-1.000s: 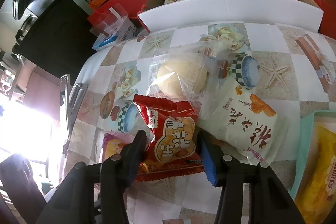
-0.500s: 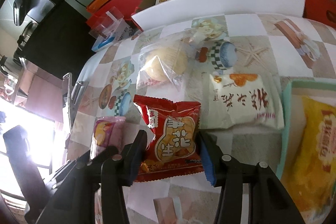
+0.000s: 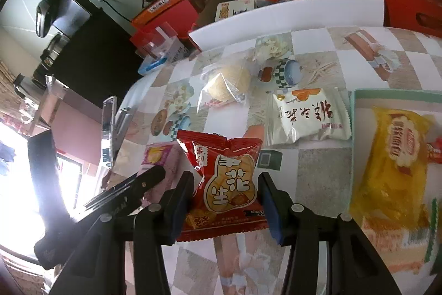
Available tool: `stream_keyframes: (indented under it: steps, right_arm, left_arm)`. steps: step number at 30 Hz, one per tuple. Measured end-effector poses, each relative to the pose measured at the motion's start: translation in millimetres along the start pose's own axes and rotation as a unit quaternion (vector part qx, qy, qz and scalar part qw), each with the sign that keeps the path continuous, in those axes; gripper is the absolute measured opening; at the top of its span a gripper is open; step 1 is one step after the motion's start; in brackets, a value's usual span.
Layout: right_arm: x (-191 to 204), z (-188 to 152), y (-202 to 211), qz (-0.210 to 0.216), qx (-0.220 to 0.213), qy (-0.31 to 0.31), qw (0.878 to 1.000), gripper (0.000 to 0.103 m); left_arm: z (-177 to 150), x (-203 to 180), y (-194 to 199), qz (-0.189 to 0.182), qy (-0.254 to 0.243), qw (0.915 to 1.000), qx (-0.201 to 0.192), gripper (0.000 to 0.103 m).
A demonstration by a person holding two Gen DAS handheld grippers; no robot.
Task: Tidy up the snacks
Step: 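Carry the pink pack toward the tray with the left tool while the right tool carries the peanut bag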
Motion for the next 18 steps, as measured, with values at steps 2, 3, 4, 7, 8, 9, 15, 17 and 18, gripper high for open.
stream_keyframes:
  steps: [2, 3, 4, 7, 8, 9, 15, 17, 18]
  right_arm:
    - [0.7, -1.5, 6.3, 0.002, -0.005, 0.0, 1.0, 0.051]
    - [1.0, -2.5, 11.4, 0.004, -0.009, -0.001, 1.0, 0.051]
    - [1.3, -2.6, 13.8, 0.004, -0.011, 0.0, 1.0, 0.051]
    - [-0.2, -5.5, 24.0, 0.004, -0.018, -0.002, 1.0, 0.051]
    - [-1.2, -6.6, 27.0, 0.004, -0.019, -0.003, 1.0, 0.051]
    - [-2.2, -7.4, 29.0, 0.003, -0.021, -0.005, 1.0, 0.051]
    - [-12.9, -9.9, 41.0, -0.002, -0.029, -0.015, 0.999, 0.051]
    - [-16.5, -10.6, 42.9, -0.004, -0.031, -0.019, 0.999, 0.051]
    - [-18.7, -11.2, 44.1, -0.005, -0.032, -0.021, 0.999, 0.051]
  left_arm:
    - [1.0, -1.3, 5.0, -0.003, 0.0, 1.0, -0.006, 0.039]
    - [1.5, -1.8, 6.7, -0.004, 0.0, 1.0, -0.008, 0.039]
    - [1.9, -2.4, 9.0, -0.005, -0.001, 0.9999, -0.012, 0.038]
    - [2.6, -5.4, 14.2, -0.007, -0.004, 0.9998, -0.02, 0.032]
    - [2.5, -7.1, 14.9, -0.009, -0.006, 0.9997, -0.021, 0.032]
    - [1.8, -8.4, 15.2, -0.009, -0.008, 0.9997, -0.02, 0.032]
    - [0.3, -5.7, 8.2, -0.015, 0.001, 0.9999, -0.009, 0.032]
    - [0.6, -2.4, 6.9, -0.023, 0.01, 0.9997, -0.008, 0.037]
    - [0.2, -1.6, 6.2, -0.029, 0.015, 0.9995, -0.006, 0.05]
Point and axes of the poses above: each gripper's, at about its wrist camera, not at the fingertips, and y roughly against the way its jaws point, x to its left, z to its top, the point moved 3 cm from there along -y, roughly the way its jaws point, and after that the axes turned 9 degrees about z, right-handed, at the moved point
